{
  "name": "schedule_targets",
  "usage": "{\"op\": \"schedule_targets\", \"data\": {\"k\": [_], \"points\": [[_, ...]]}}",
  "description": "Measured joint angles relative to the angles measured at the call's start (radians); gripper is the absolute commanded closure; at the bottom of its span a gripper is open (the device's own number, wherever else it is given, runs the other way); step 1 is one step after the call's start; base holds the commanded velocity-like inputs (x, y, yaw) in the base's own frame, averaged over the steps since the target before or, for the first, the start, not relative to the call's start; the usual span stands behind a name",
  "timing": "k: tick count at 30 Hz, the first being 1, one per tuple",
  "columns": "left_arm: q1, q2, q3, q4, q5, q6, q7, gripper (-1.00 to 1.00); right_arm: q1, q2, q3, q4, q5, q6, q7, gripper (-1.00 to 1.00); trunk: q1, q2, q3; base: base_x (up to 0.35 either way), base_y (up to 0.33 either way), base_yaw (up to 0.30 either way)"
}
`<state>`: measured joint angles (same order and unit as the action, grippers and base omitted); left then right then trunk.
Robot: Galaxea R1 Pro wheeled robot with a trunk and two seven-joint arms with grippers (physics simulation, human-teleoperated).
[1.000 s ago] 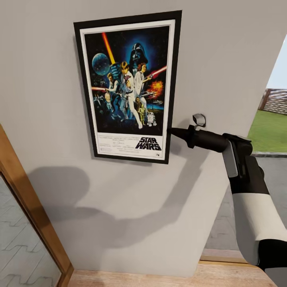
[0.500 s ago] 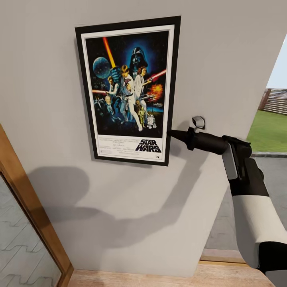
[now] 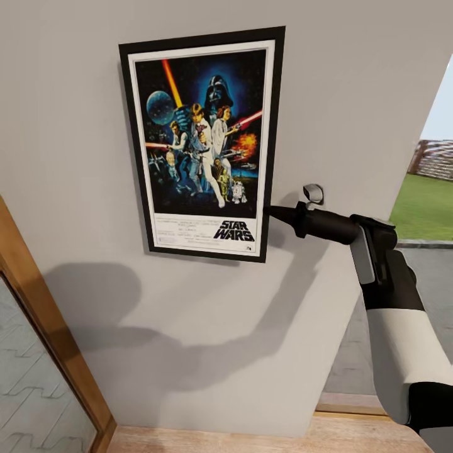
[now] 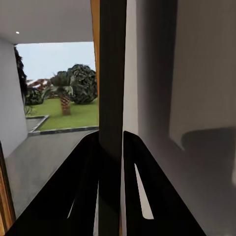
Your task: Pick up the poster from the kitchen countertop and hang it on one of the wall nails in the kitchen.
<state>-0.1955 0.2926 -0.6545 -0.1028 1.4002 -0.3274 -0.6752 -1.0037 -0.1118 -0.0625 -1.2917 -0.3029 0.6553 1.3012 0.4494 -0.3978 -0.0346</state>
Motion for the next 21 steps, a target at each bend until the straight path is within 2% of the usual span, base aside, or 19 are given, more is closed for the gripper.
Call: {"op": "schedule_targets", "data": {"k": [15, 21], "points": [[0.000, 0.000, 0.000, 0.000, 0.000, 0.000, 0.000, -1.00, 0.000, 0.000, 0.003, -0.002, 0.000, 0.001, 0.000, 1.00, 0.000, 0.000, 0.000, 0.000, 0.000, 0.000], [0.000, 0.000, 0.000, 0.000, 0.000, 0.000, 0.000, -1.00, 0.000, 0.000, 0.003, -0.002, 0.000, 0.000, 0.000, 1.00, 0.000, 0.000, 0.000, 0.026, 0.098, 0.000]]}}
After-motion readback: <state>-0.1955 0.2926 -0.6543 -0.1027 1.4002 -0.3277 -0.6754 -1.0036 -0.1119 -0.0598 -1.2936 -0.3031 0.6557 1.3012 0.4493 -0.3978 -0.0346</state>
